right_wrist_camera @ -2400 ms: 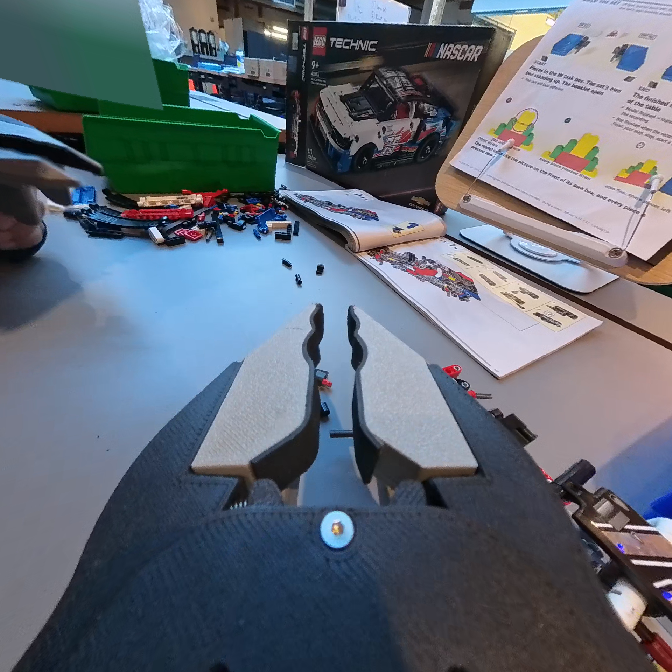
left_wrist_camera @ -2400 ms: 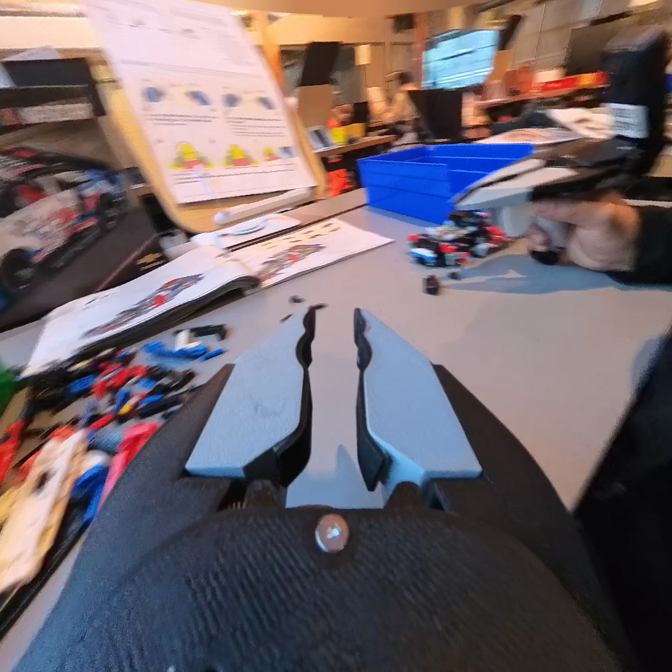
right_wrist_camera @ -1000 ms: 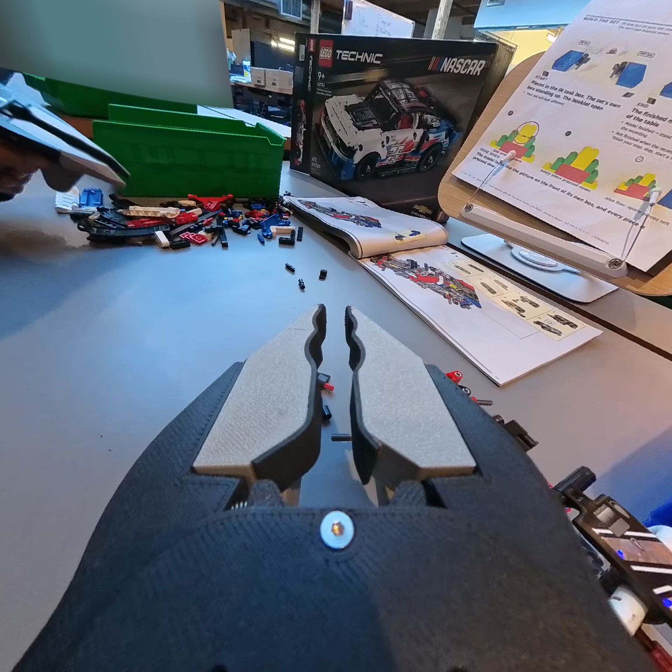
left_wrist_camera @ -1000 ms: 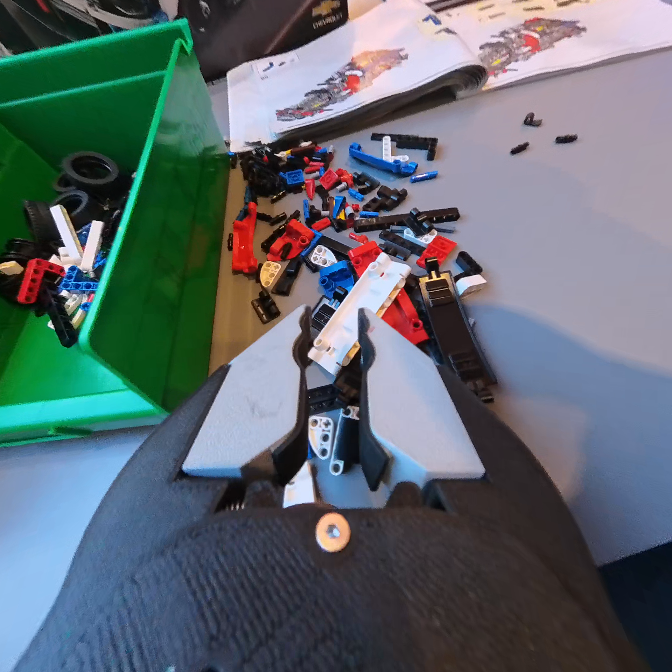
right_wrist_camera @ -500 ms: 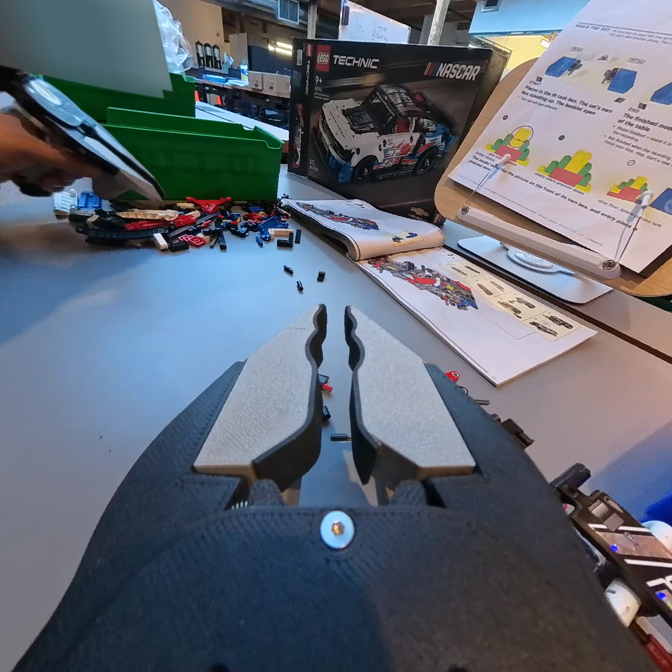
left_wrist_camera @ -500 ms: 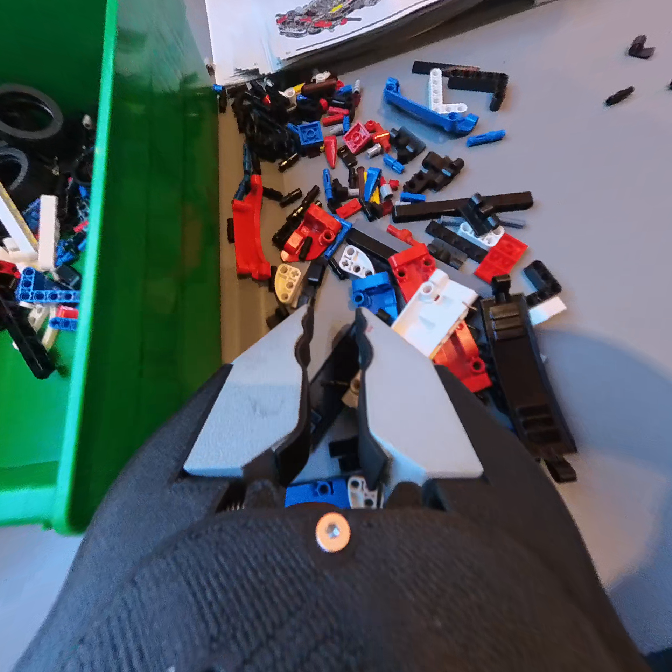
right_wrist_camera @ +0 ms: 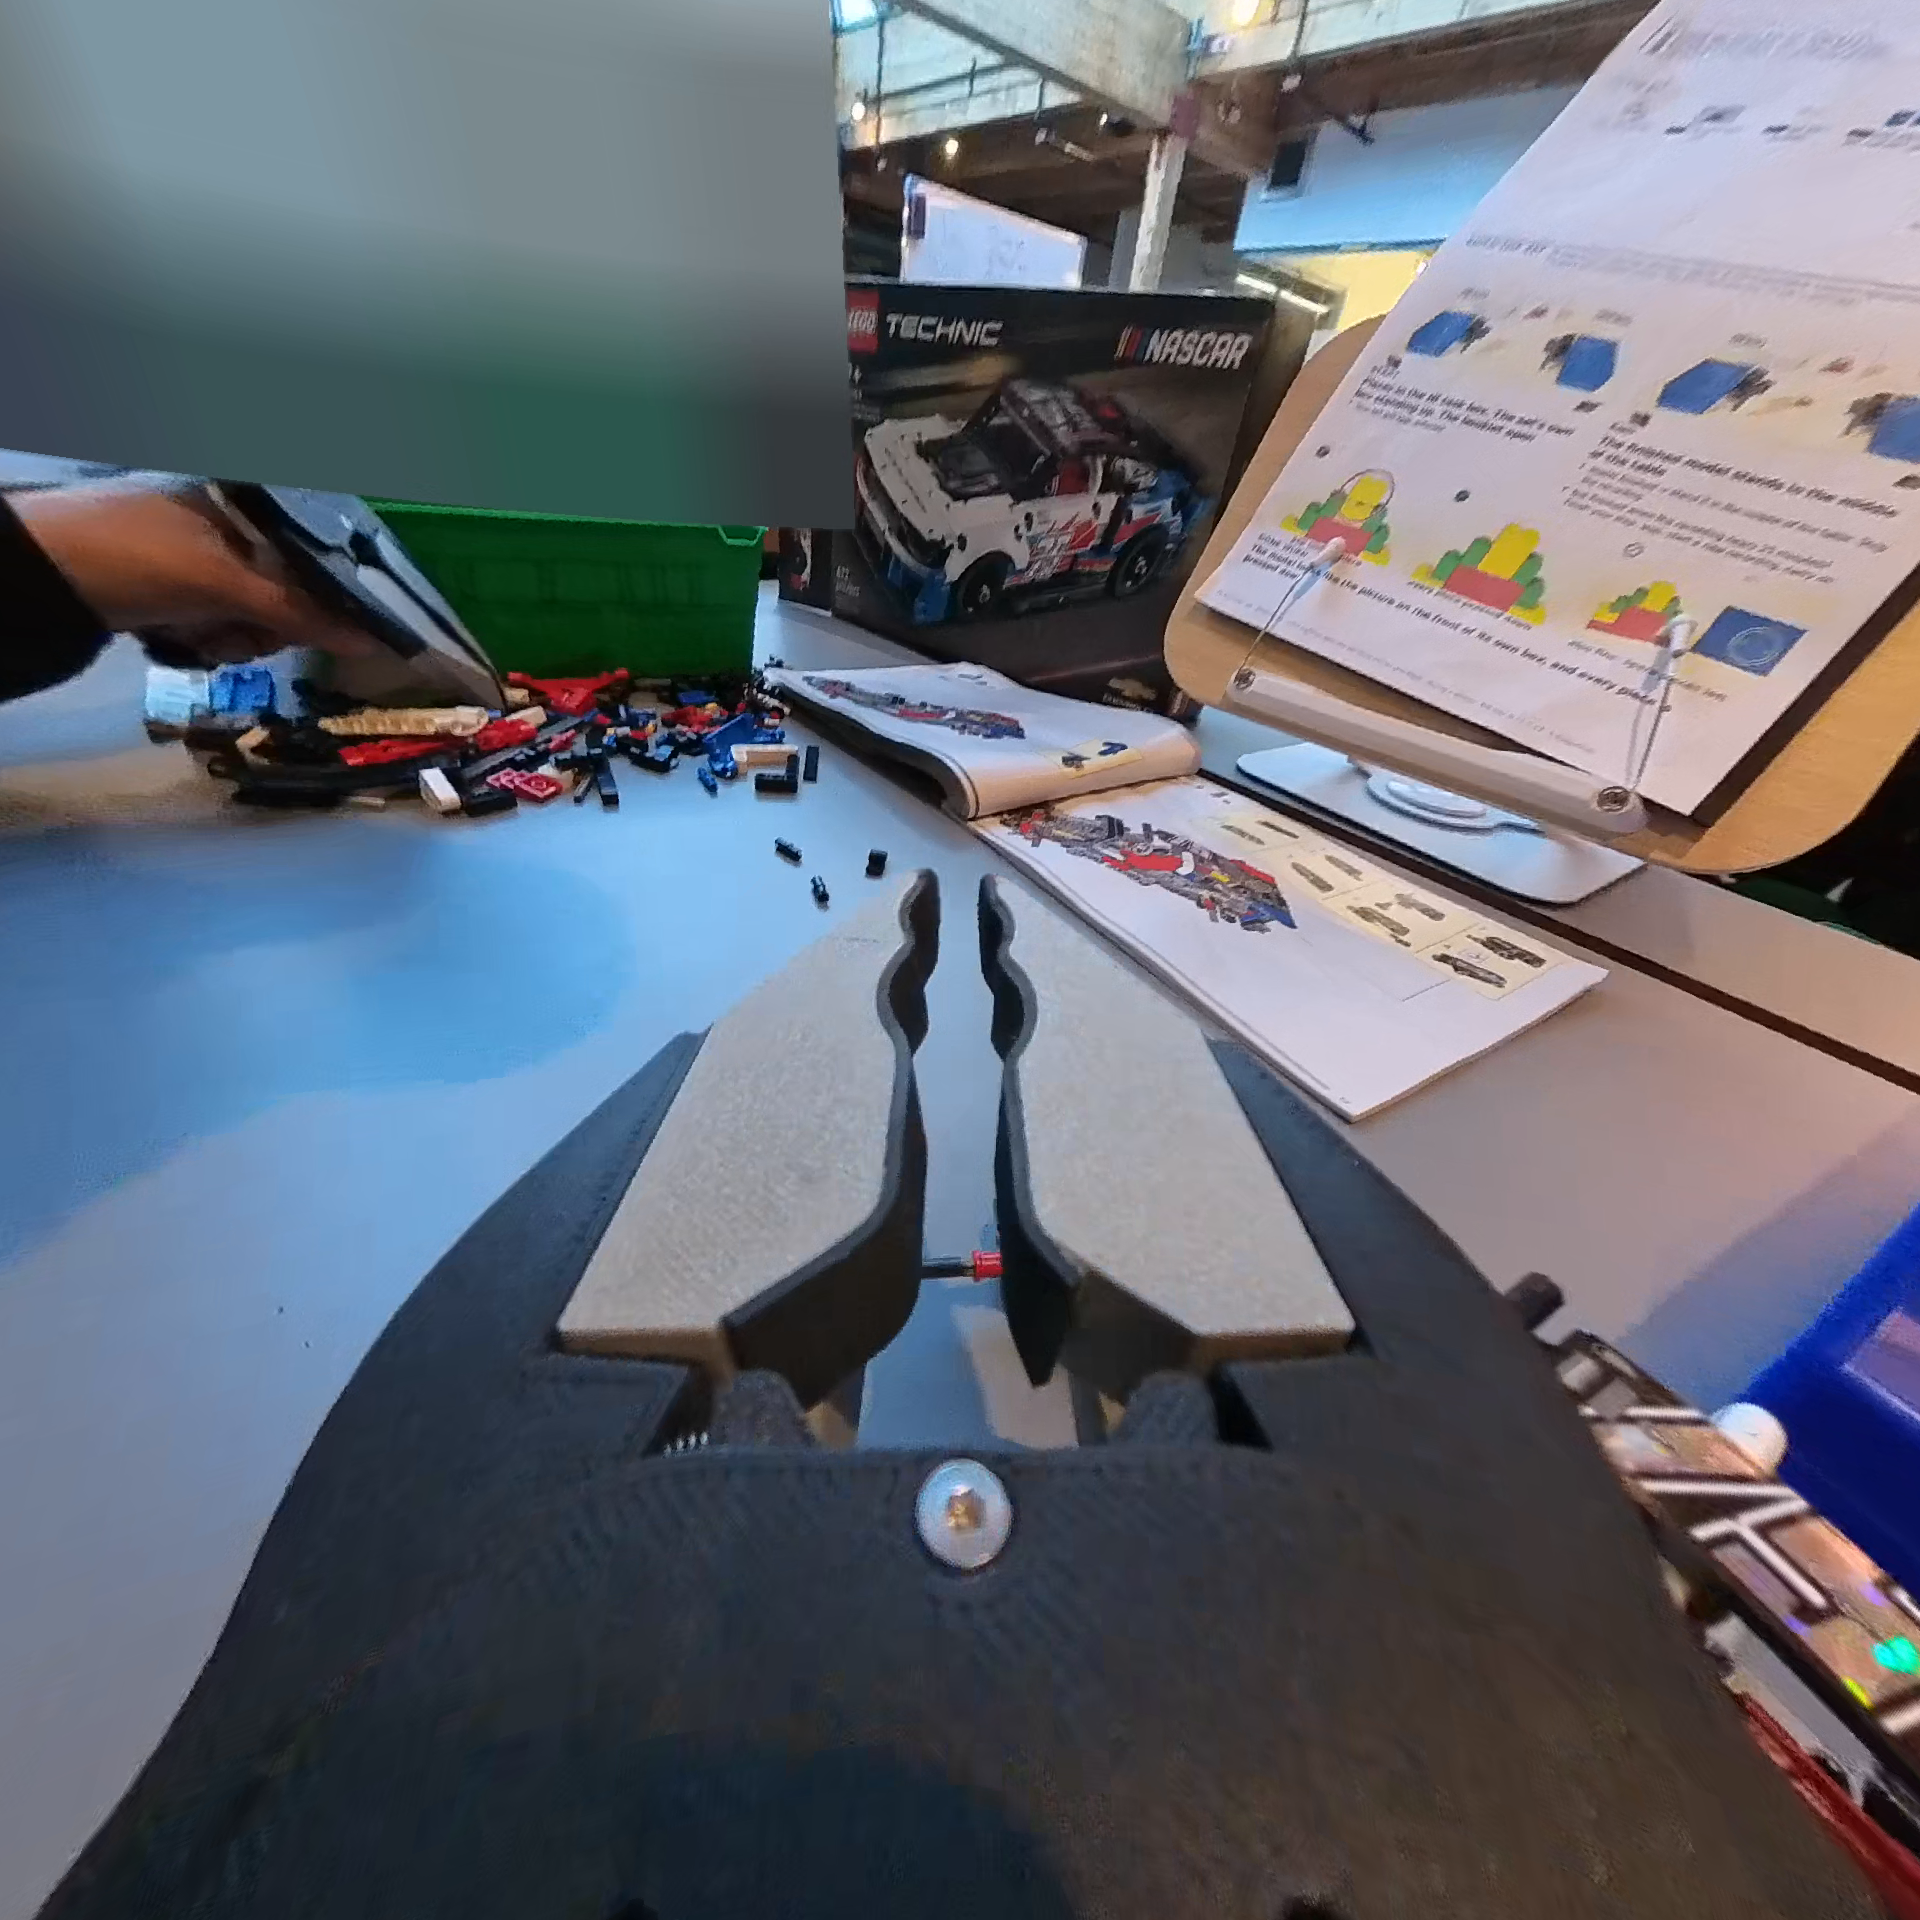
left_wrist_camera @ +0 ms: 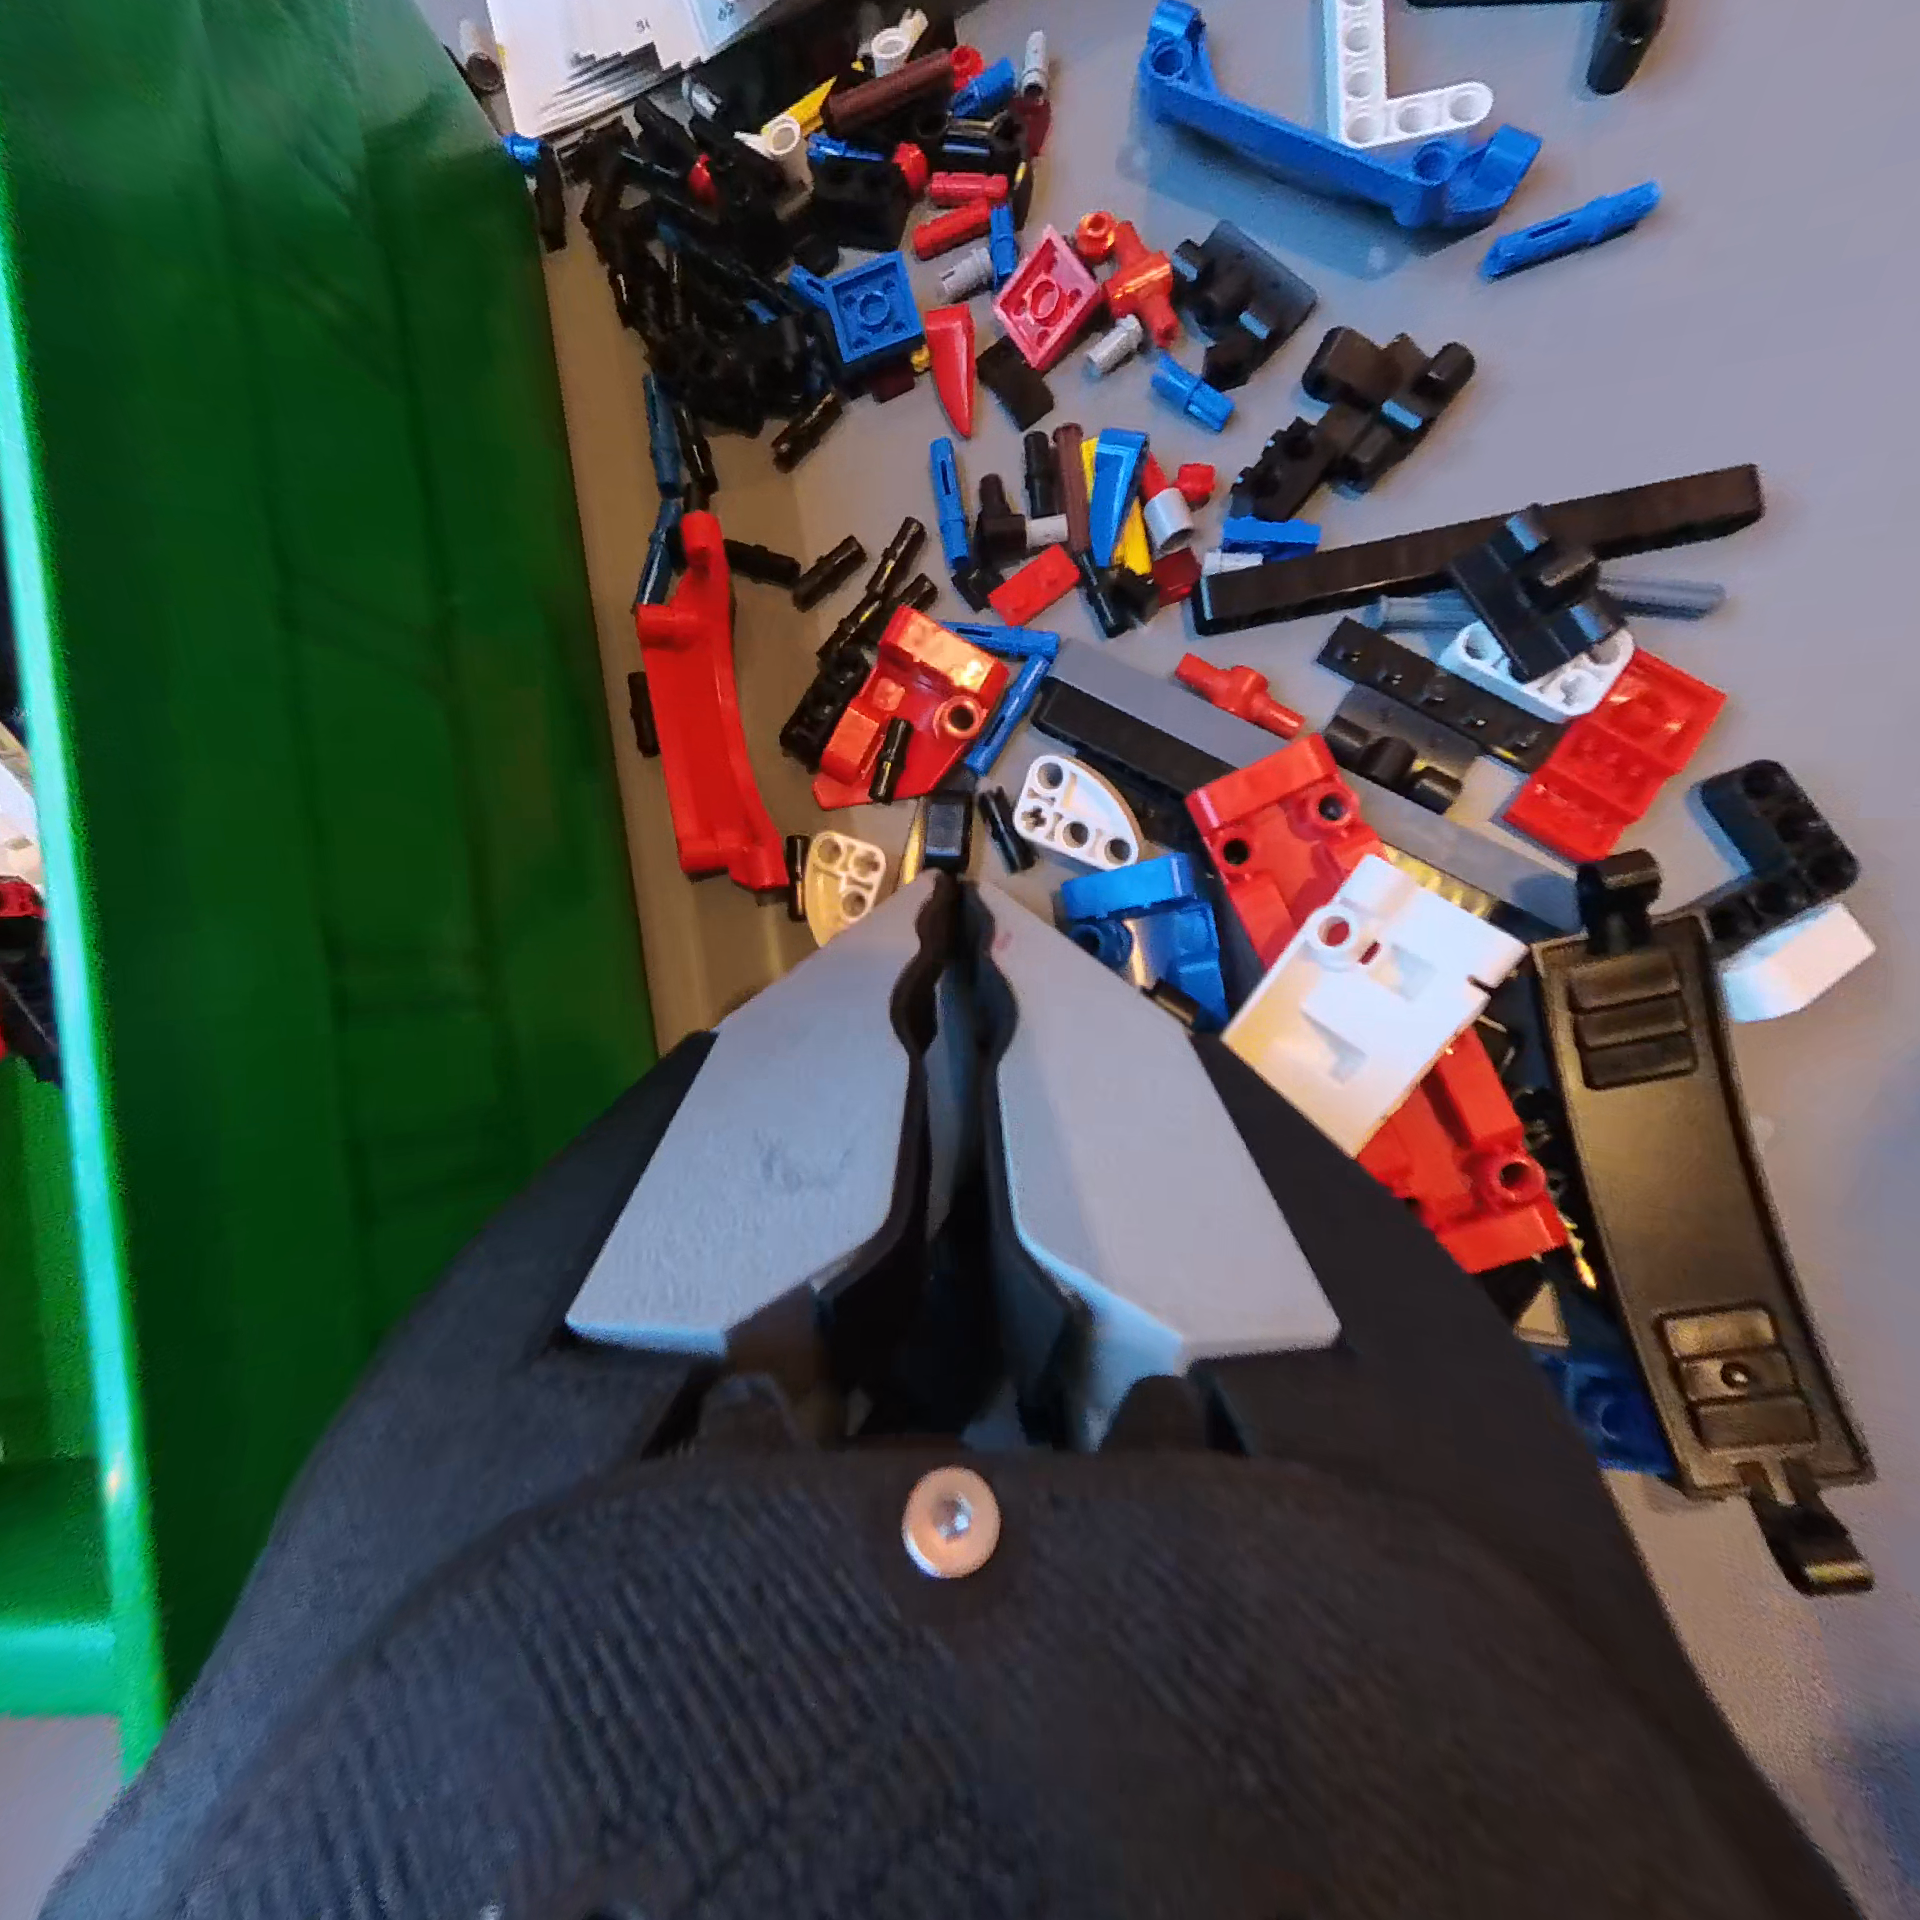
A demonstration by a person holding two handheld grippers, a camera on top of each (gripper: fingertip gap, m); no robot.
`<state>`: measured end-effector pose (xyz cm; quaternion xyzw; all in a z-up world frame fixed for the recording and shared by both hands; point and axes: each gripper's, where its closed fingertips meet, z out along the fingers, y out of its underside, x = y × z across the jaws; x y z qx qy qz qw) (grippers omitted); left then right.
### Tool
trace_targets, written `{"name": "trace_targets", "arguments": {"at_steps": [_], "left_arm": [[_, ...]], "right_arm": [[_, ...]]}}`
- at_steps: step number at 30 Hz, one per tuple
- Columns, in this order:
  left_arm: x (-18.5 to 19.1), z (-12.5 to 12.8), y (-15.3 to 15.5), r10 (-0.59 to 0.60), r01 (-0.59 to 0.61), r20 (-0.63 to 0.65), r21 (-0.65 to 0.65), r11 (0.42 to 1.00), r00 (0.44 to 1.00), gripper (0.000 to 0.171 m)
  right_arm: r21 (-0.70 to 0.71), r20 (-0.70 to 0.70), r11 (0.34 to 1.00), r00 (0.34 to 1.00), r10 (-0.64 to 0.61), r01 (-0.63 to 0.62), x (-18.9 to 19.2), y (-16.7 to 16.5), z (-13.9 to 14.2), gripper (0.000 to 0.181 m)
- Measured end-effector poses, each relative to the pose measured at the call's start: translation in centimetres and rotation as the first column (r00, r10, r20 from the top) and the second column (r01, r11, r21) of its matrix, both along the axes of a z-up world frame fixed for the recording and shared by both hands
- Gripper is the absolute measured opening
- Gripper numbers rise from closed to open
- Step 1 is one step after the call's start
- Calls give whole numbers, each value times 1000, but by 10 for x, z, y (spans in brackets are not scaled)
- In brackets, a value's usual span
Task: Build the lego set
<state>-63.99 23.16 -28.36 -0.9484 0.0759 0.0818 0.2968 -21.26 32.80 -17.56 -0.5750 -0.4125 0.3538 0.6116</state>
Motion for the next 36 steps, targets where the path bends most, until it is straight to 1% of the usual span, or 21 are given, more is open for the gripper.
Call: {"name": "trace_targets", "arguments": {"at_steps": [2,6,9,11,13,14,15,16,17,18,20,21,22,23,24,25,26,32,34,36], "left_arm": [[0,0,1,5,-5,2,-9,1000,1000,0],[-1,3,-2,26,-26,-67,-13,1000,997,0],[6,16,-5,40,-40,-106,5,999,994,0],[26,32,-2,18,-12,-132,40,999,991,0],[70,48,10,-60,69,-102,91,993,993,0],[101,53,18,-116,122,-54,122,985,992,0],[140,56,28,-186,179,27,158,971,982,0],[183,54,35,-273,248,119,187,951,955,0],[220,47,40,-342,310,176,189,932,923,0],[247,37,44,-380,349,186,178,920,906,0],[278,9,48,-412,396,189,121,910,891,0],[290,0,47,-414,401,220,104,910,884,0],[299,-3,47,-413,396,258,116,911,874,0],[306,-1,45,-411,389,301,133,912,860,0],[309,-1,42,-401,380,335,131,916,853,6],[309,-1,40,-386,366,356,125,922,851,16],[310,0,38,-378,357,373,127,926,847,20],[312,4,20,-379,364,400,116,924,834,25],[320,7,13,-395,381,451,126,916,801,26],[331,13,6,-418,403,511,147,904,751,26]], "right_arm": [[-30,-33,1000,999,-6,5,5,4,2,3],[-68,-102,998,995,7,-14,13,6,9,2],[-62,-128,998,992,21,-29,16,3,13,2],[-55,-143,998,989,30,-38,18,0,16,1],[-55,-161,997,986,36,-46,19,-1,19,1],[-58,-169,997,985,41,-52,20,-1,19,1],[-64,-175,996,983,48,-60,19,-1,20,1],[-69,-179,995,982,56,-69,19,-2,20,1],[-71,-180,995,982,62,-76,18,-3,20,1],[-72,-178,994,982,66,-80,18,-3,20,1],[-67,-168,995,984,68,-80,18,-5,19,1],[-63,-160,995,985,70,-81,18,-7,18,1],[-58,-150,995,986,74,-83,18,-9,17,1],[-54,-139,995,987,75,-83,18,-10,16,1],[-49,-132,996,989,72,-80,18,-11,16,0],[-46,-127,996,989,71,-77,18,-11,15,0],[-48,-121,996,990,73,-80,17,-12,14,0],[-69,-26,988,990,136,-137,1,-21,-1,1],[-55,-2,988,990,144,-144,-2,-24,-4,0],[-49,12,988,989,149,-148,-3,-26,-5,0]]}}
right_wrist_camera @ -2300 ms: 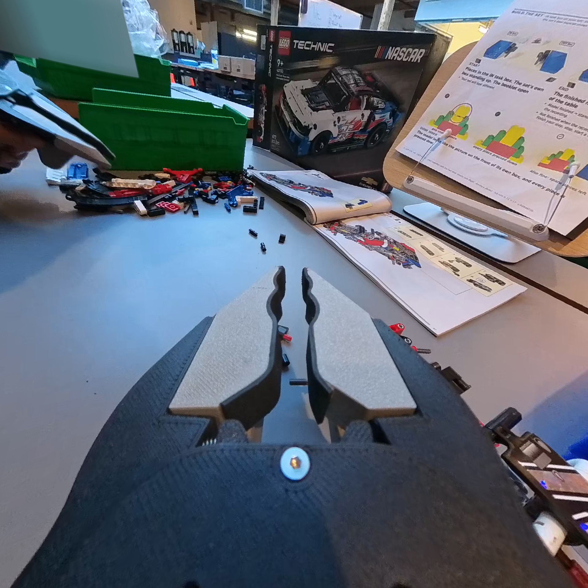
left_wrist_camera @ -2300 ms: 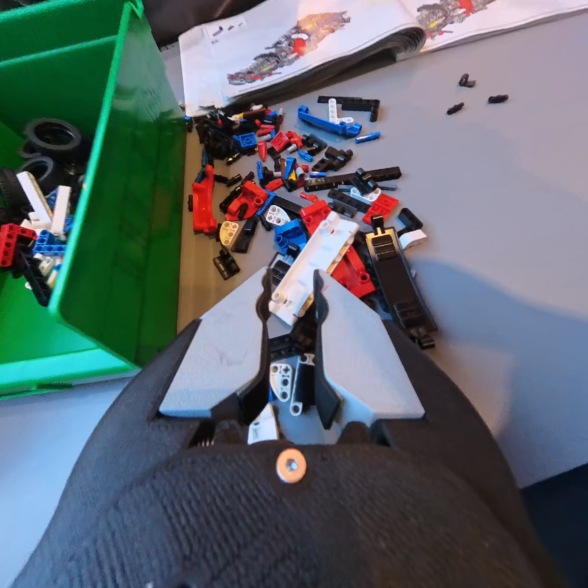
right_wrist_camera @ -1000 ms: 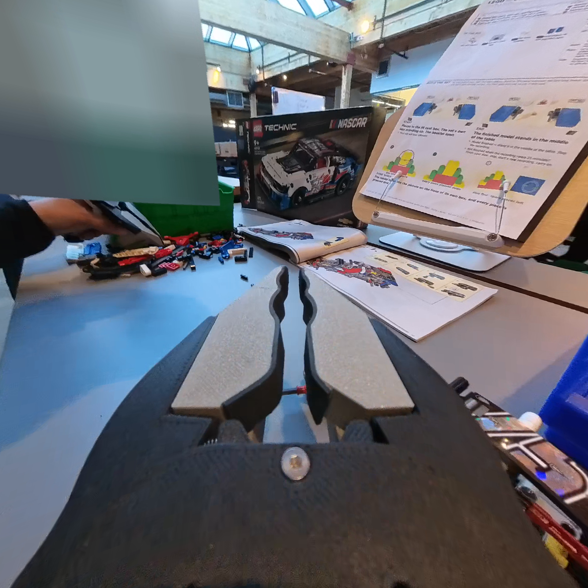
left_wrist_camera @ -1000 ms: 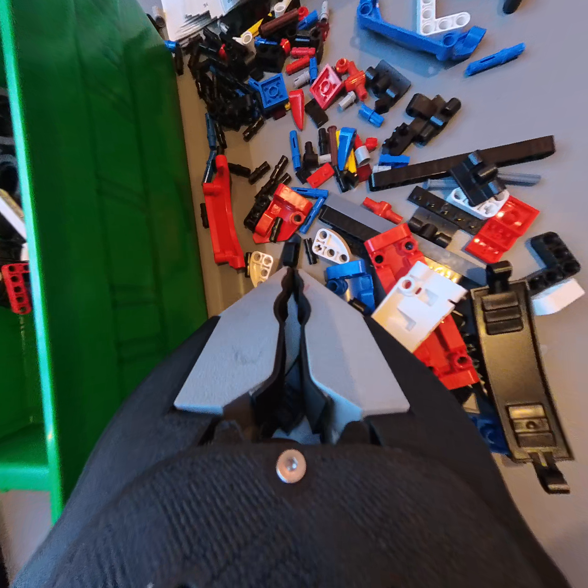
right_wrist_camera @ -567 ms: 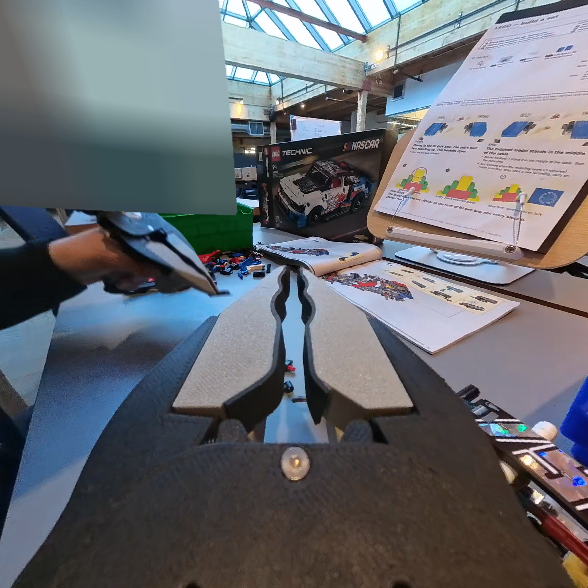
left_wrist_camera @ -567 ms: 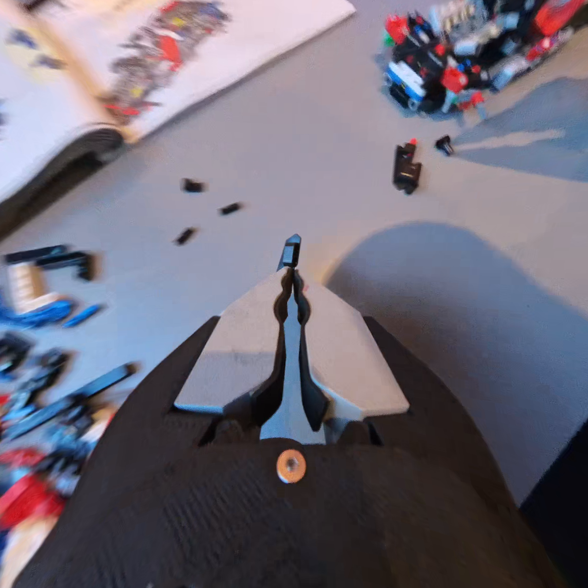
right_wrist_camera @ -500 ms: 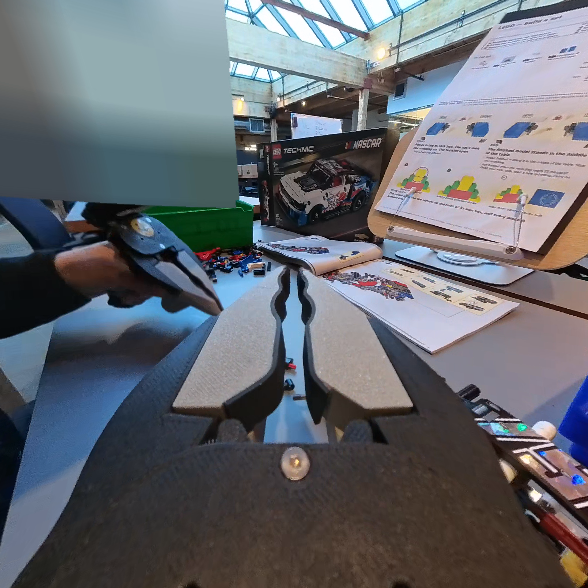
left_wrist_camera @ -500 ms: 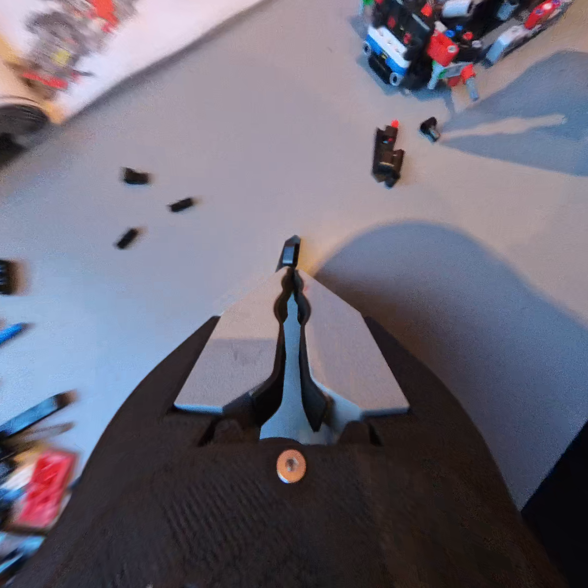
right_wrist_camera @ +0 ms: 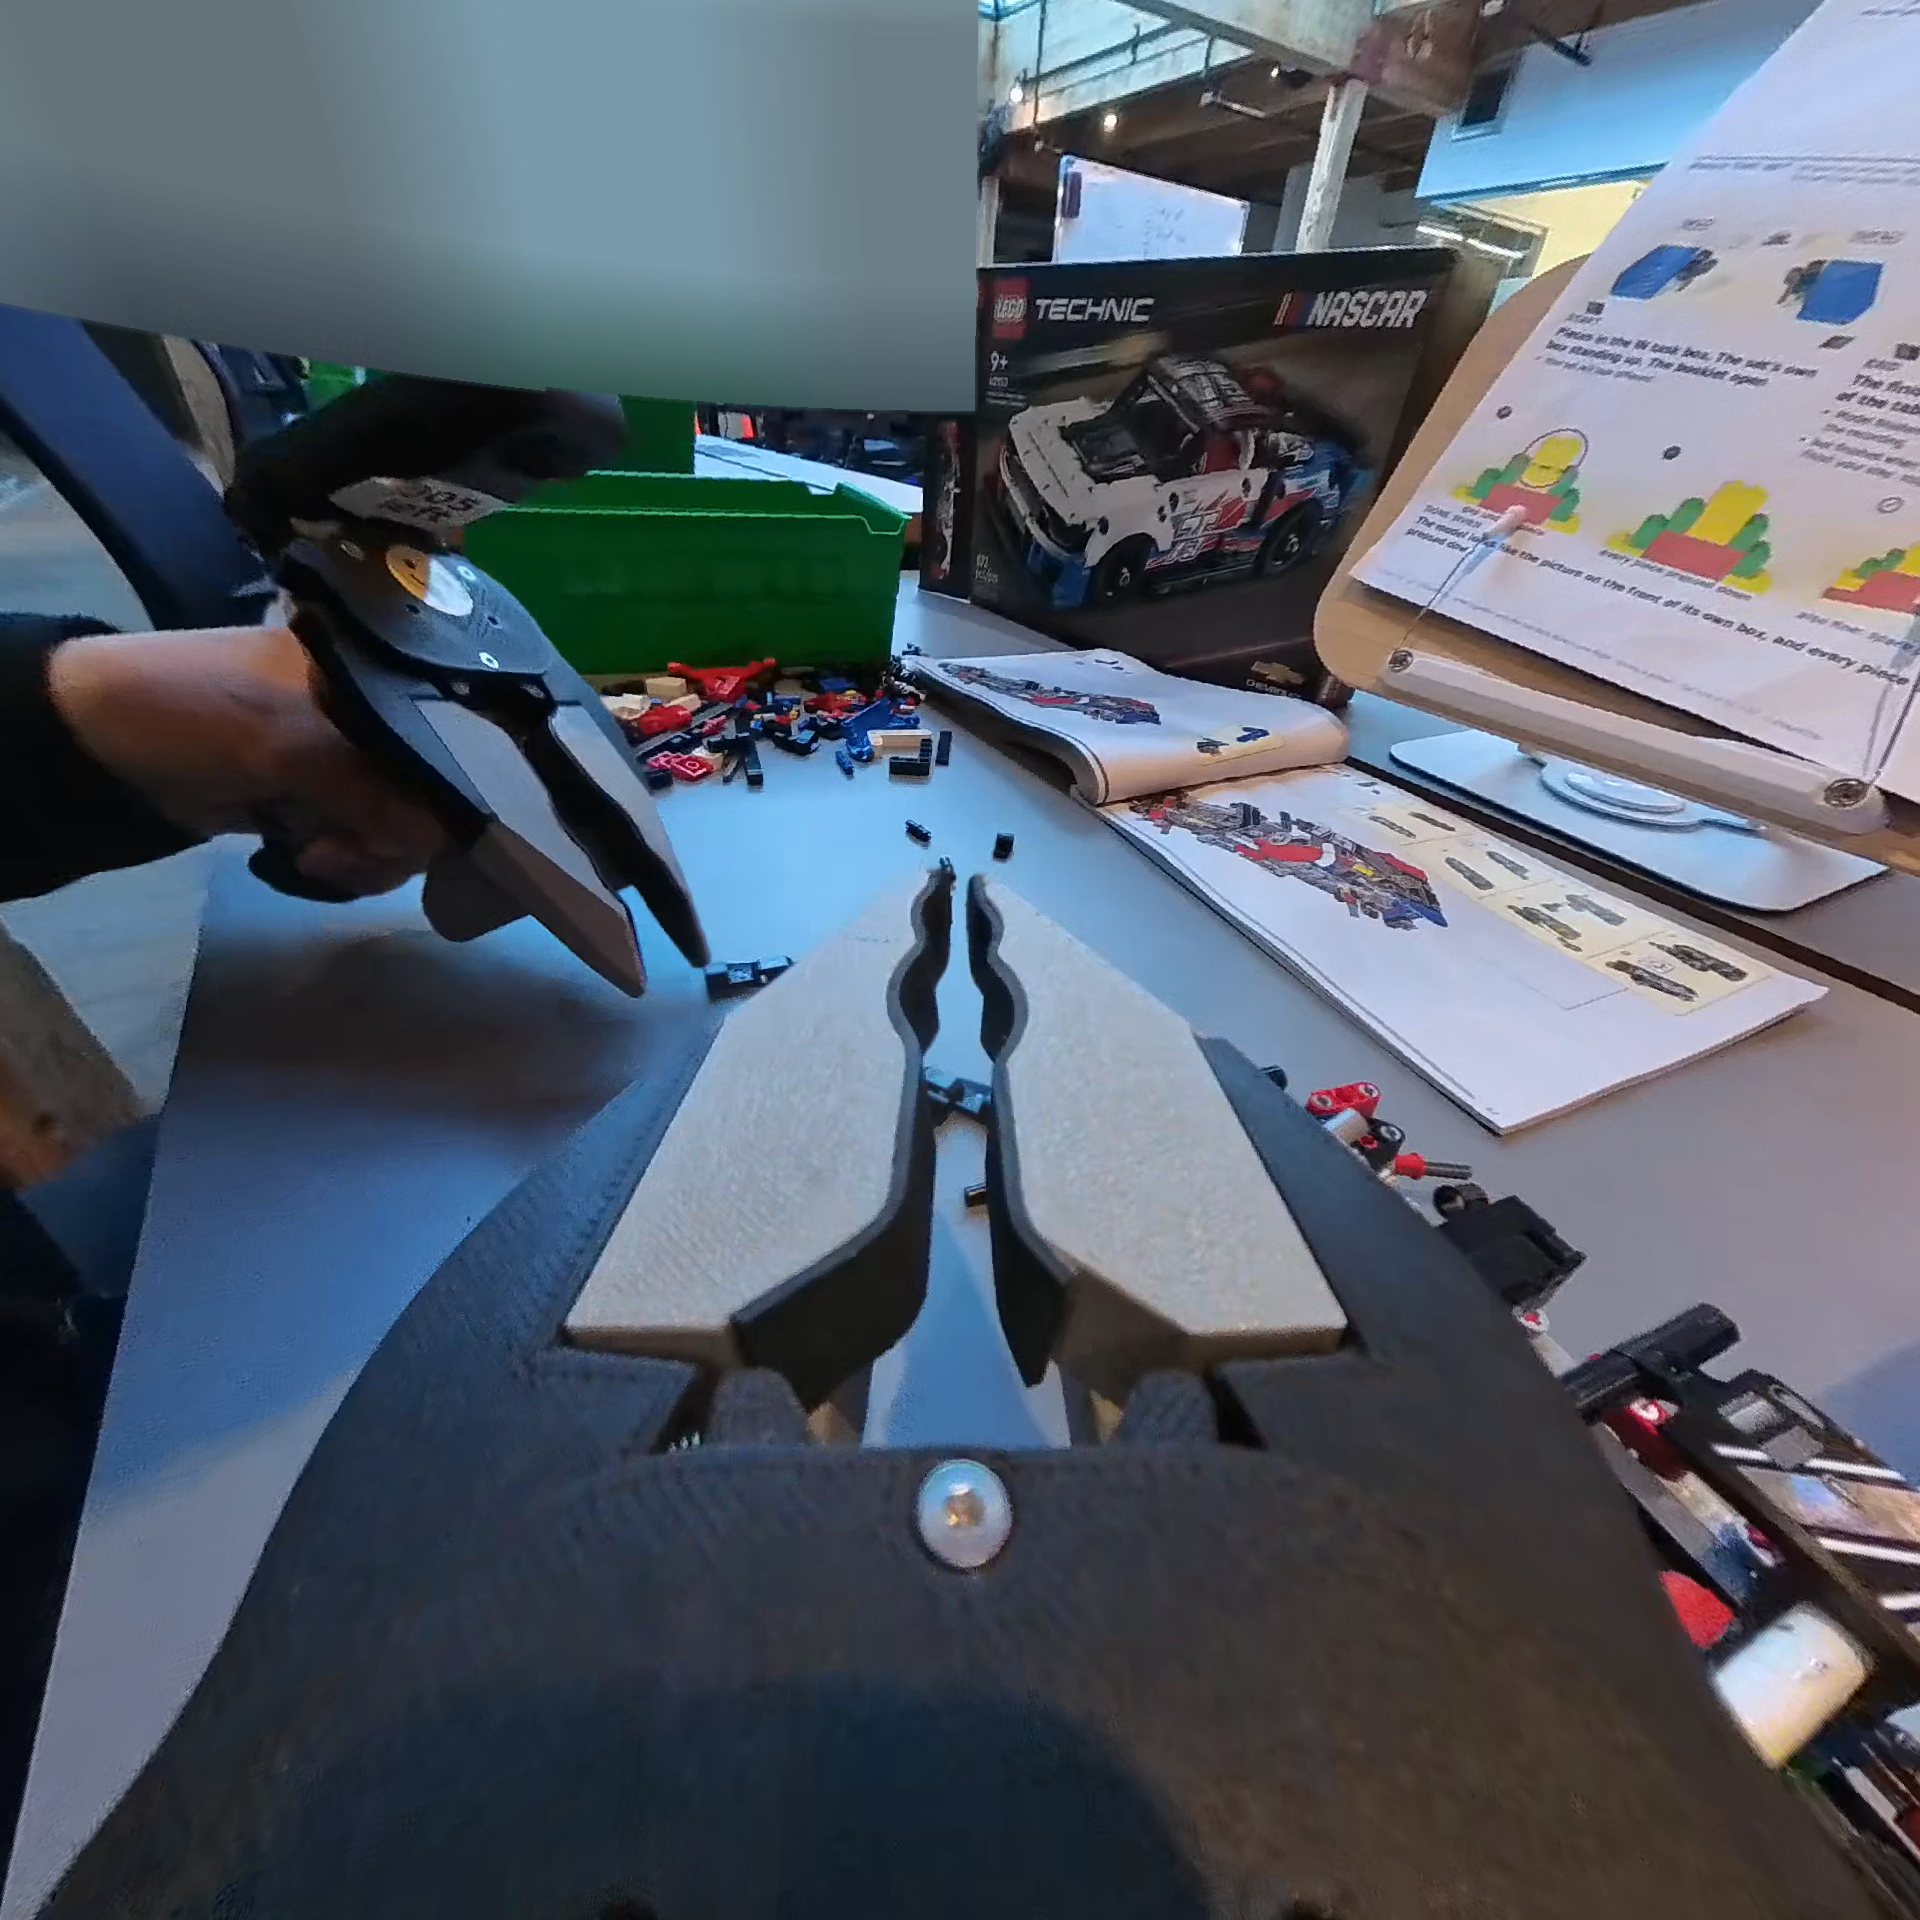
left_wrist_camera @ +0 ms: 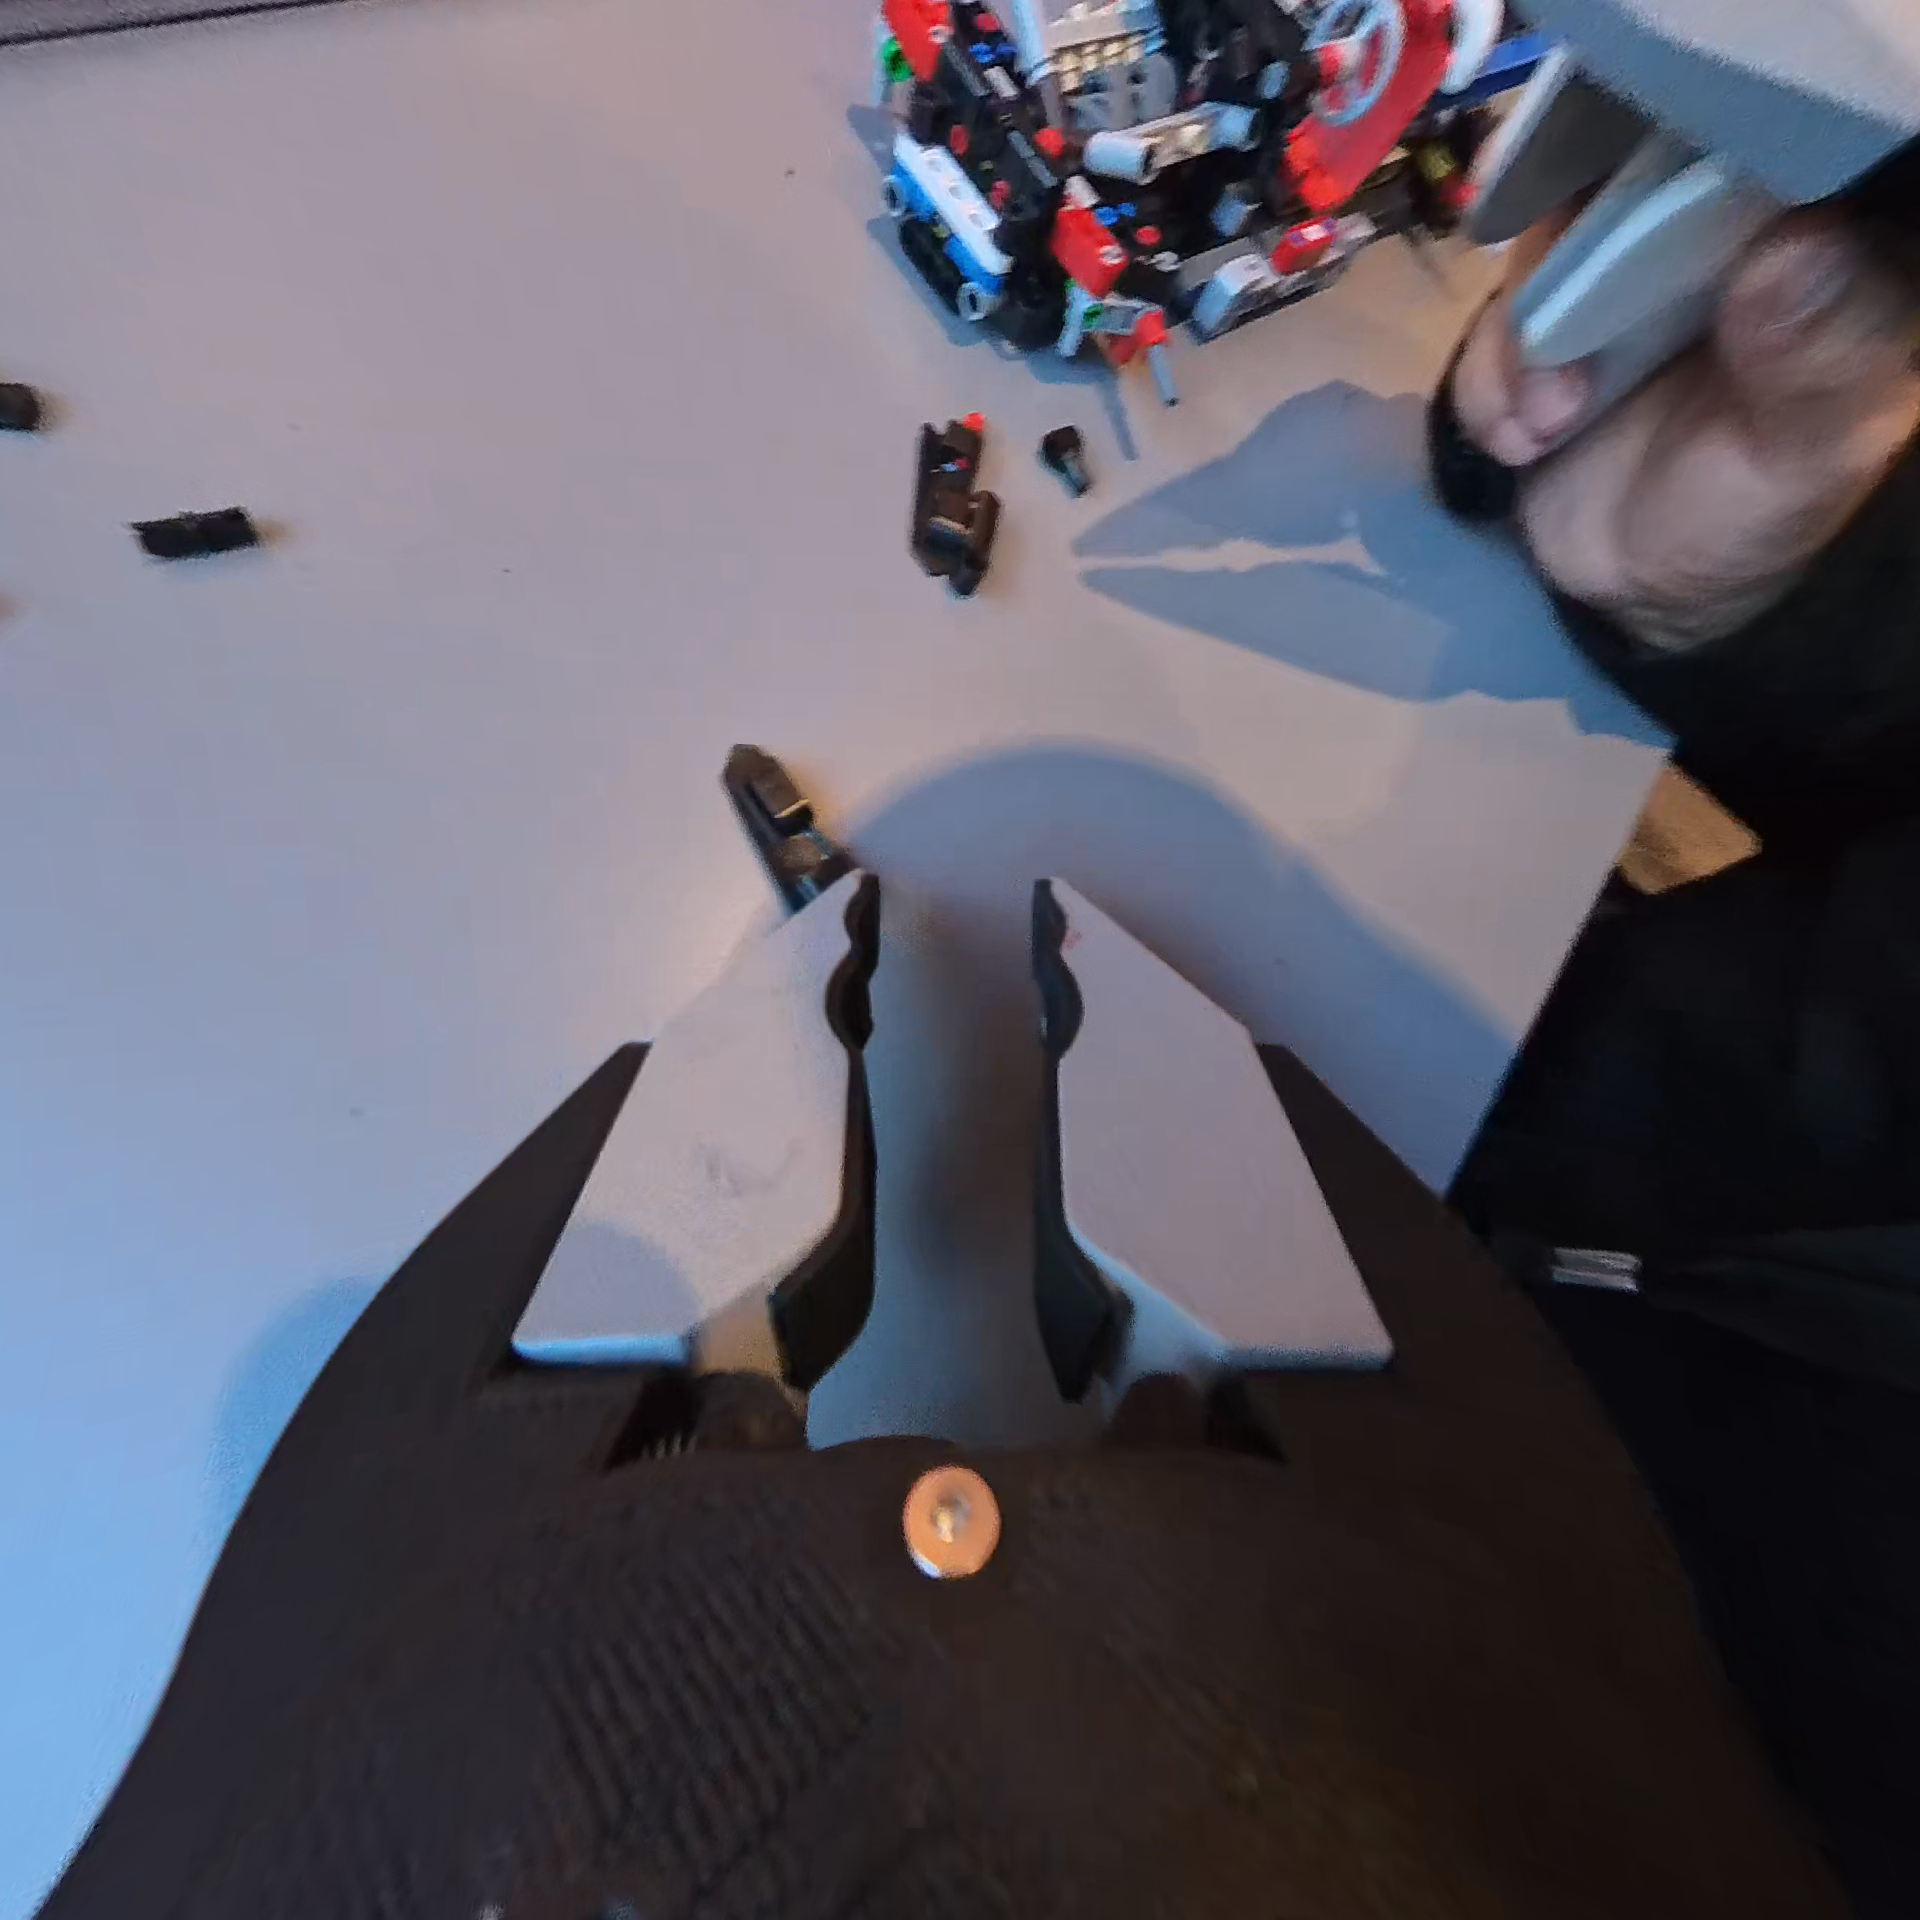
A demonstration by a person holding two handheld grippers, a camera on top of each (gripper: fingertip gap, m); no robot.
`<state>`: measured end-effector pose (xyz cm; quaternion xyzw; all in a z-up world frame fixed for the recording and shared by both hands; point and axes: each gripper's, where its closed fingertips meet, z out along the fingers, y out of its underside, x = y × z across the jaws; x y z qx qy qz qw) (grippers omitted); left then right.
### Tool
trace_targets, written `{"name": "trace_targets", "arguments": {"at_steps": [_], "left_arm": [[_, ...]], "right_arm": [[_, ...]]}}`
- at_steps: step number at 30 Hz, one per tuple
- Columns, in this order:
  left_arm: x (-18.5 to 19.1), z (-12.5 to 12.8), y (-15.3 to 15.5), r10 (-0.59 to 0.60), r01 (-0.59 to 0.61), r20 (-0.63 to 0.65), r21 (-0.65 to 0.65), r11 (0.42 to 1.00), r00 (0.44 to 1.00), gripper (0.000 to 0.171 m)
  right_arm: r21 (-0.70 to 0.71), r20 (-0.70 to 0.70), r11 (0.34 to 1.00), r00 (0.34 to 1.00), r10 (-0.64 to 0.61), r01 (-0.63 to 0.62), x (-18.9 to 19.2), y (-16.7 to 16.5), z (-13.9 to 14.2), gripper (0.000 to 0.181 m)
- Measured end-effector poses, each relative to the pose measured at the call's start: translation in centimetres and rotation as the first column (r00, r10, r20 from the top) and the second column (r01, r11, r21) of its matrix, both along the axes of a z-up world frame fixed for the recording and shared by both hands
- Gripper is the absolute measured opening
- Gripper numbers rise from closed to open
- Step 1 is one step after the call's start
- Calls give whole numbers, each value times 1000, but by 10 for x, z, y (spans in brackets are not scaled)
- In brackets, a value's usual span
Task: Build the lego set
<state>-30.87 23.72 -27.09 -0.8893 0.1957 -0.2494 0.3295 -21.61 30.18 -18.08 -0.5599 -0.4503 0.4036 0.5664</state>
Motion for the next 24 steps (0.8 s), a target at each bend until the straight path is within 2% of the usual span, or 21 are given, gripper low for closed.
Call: {"name": "trace_targets", "arguments": {"at_steps": [8,13,19,24], "left_arm": [[-31,-2,0,72,-70,-51,51,996,996,26],[-38,-5,6,109,-88,-125,165,982,986,26],[-39,11,20,134,-75,-166,318,945,977,23],[-38,26,29,131,-55,-151,425,904,980,23]], "right_arm": [[7,14,1000,1000,13,-13,-2,-4,-2,0],[18,22,999,999,31,-31,-5,-7,-3,0],[4,19,999,998,52,-52,-8,-7,-4,0],[6,19,997,997,71,-71,-11,-7,-4,0]]}}
